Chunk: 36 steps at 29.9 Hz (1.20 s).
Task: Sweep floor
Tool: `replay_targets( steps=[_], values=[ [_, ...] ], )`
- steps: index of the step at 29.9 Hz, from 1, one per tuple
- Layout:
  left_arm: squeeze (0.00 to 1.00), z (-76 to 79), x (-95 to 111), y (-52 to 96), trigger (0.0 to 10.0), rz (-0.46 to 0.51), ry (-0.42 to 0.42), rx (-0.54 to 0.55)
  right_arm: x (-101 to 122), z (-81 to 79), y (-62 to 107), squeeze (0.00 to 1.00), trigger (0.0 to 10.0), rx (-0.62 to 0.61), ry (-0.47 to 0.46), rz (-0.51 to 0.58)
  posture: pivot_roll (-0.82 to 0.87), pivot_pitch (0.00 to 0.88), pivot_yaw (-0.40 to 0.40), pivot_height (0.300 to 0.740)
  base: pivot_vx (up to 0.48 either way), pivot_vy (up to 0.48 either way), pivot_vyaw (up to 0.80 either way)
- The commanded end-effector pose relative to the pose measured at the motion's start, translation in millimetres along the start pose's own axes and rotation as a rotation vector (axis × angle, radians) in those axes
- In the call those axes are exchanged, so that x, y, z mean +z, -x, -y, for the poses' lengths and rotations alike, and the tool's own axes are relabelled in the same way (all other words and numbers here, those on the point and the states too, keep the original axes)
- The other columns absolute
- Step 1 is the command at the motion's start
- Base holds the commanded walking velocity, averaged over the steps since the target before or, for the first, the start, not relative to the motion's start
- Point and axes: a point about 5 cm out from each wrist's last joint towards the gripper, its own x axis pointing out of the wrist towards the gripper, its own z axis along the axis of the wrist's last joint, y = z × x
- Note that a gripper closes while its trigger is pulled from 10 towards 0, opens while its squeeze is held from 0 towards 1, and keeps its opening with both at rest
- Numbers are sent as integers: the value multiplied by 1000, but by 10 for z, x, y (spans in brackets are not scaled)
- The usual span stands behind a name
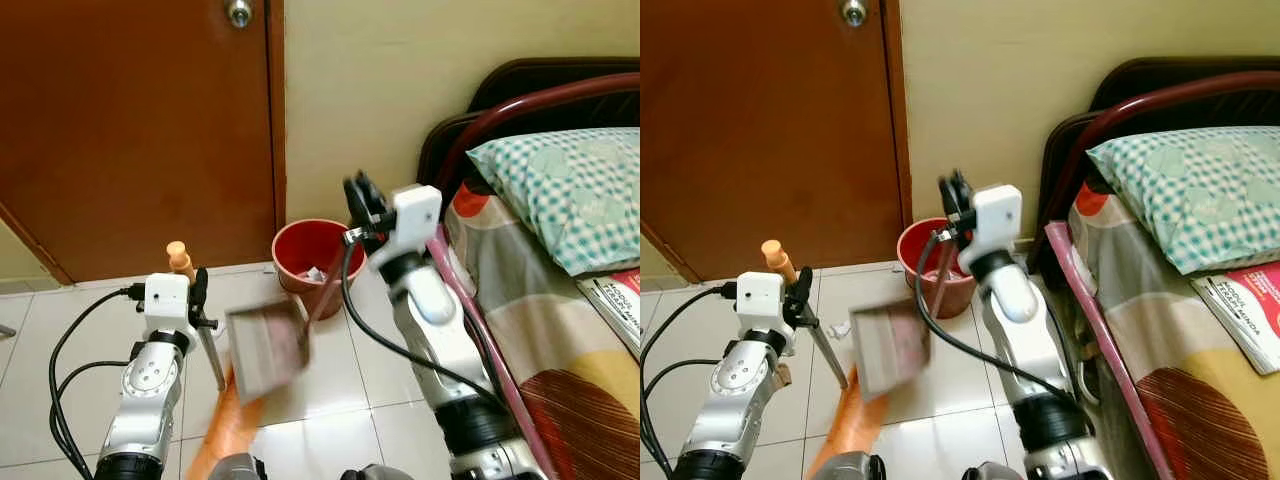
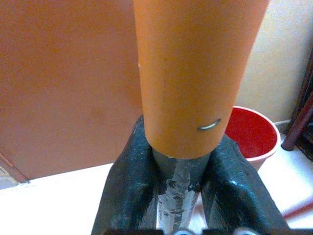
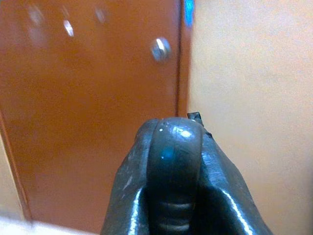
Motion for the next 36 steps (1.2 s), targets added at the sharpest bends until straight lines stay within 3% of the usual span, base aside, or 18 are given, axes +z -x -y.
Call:
replay_targets(
  steps=[1, 2, 7, 10, 14, 15, 18, 24, 25, 28, 32, 36],
  values=[
    [0, -22, -155, 69, 10000, -89, -24, -14, -49, 192, 82, 0, 10000, -97, 8, -35, 46, 46, -40, 740, 0, 0, 0],
    [0, -22, -155, 69, 10000, -89, -24, -14, -49, 192, 82, 0, 10000, -97, 8, -35, 46, 46, -40, 740, 0, 0, 0],
    [0, -14, -165, 91, 10000, -105, -25, -39, -293, 622, 350, 0, 10000, -348, -38, -185, 43, 52, -32, 740, 0, 0, 0],
    [0, -29, -144, 91, 10000, -91, -33, -28, -381, 792, 482, 0, 10000, -442, -73, -227, 41, 53, -31, 740, 0, 0, 0],
    [0, -46, -69, 68, 10000, -47, -25, -7, -413, 811, 510, 0, 10000, -429, -37, -248, 40, 54, -29, 740, 0, 0, 0],
    [0, -44, -3, 47, 10000, -11, -30, -1, -430, 792, 509, 0, 10000, -395, 14, -259, 40, 54, -29, 740, 0, 0, 0],
    [0, -32, 133, 8, 10000, 61, -41, 1, -458, 777, 506, 0, 10000, -389, 23, -277, 40, 54, -29, 740, 0, 0, 0],
    [0, -14, 211, -69, 10000, 84, -55, 10, -506, 865, 539, 0, 10000, -458, 60, -322, 40, 54, -29, 740, 0, 0, 0],
    [0, 14, 238, -102, 10000, 93, -69, 2, -512, 905, 558, 0, 10000, -478, 108, -343, 35, 57, -28, 740, 0, 0, 0],
    [0, 94, 317, -179, 10000, 126, -88, -13, -524, 973, 590, 0, 10000, -523, 125, -359, 35, 59, -35, 740, 0, 0, 0],
    [0, 374, 507, -358, 10000, 178, -108, -139, -544, 1094, 641, 0, 10000, -603, 150, -393, 29, 59, -39, 740, 0, 0, 0],
    [0, 565, 600, -416, 10000, 223, -116, -268, -551, 1135, 648, 0, 10000, -637, 139, -403, 27, 60, -39, 740, 0, 0, 0]
  ],
)
